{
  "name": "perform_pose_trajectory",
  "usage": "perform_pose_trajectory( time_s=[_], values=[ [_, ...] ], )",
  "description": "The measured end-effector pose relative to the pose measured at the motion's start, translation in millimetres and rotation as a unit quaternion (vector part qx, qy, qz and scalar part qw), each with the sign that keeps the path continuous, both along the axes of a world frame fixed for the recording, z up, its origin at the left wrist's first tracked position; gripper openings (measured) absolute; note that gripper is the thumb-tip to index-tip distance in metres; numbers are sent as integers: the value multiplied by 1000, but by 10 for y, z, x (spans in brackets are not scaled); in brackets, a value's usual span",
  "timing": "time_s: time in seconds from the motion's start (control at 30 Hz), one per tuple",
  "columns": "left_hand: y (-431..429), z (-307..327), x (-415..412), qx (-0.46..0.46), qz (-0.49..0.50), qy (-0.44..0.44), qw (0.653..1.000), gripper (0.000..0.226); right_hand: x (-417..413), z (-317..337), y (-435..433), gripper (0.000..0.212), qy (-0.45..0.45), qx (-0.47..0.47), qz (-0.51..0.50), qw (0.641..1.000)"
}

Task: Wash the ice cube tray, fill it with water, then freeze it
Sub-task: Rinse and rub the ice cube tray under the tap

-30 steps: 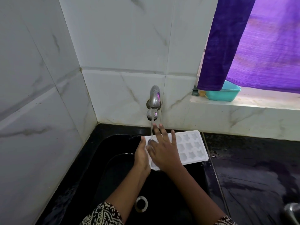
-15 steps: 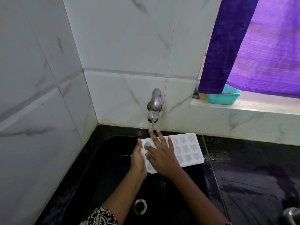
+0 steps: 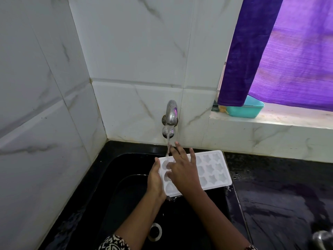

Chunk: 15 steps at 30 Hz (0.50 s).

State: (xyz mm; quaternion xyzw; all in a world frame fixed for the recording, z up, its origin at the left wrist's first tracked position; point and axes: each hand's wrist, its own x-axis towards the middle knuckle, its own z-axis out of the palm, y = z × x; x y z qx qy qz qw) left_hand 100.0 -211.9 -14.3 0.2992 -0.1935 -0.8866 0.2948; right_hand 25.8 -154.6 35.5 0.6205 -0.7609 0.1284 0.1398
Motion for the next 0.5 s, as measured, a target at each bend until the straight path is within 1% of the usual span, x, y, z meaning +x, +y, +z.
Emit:
perform_pose_trajectory(
  time_s=[0.07, 0.1, 0.23, 0.33, 0.43, 0.5],
  values=[
    [-3, 5, 5, 0, 2, -7, 1000, 67, -4, -48, -12, 11, -40, 13, 3, 999],
    [-4, 22, 8, -2, 2, -6, 1000, 67, -4, -75, -25, 10, -55, 25, 5, 998],
    [-46, 74, 24, -8, 7, 21, 1000, 62, 80, -117, -60, 27, -79, 74, 36, 993],
    [-87, 77, 43, -10, 9, 29, 999, 62, 43, -58, -36, 33, -111, 88, 59, 988],
    [-51, 53, 25, -8, -3, 25, 1000, 66, -32, 12, -16, 28, -101, 76, 33, 991],
    [-28, 28, 5, -15, 2, 7, 1000, 65, 30, 24, -17, 32, -71, 63, 15, 995]
  ],
)
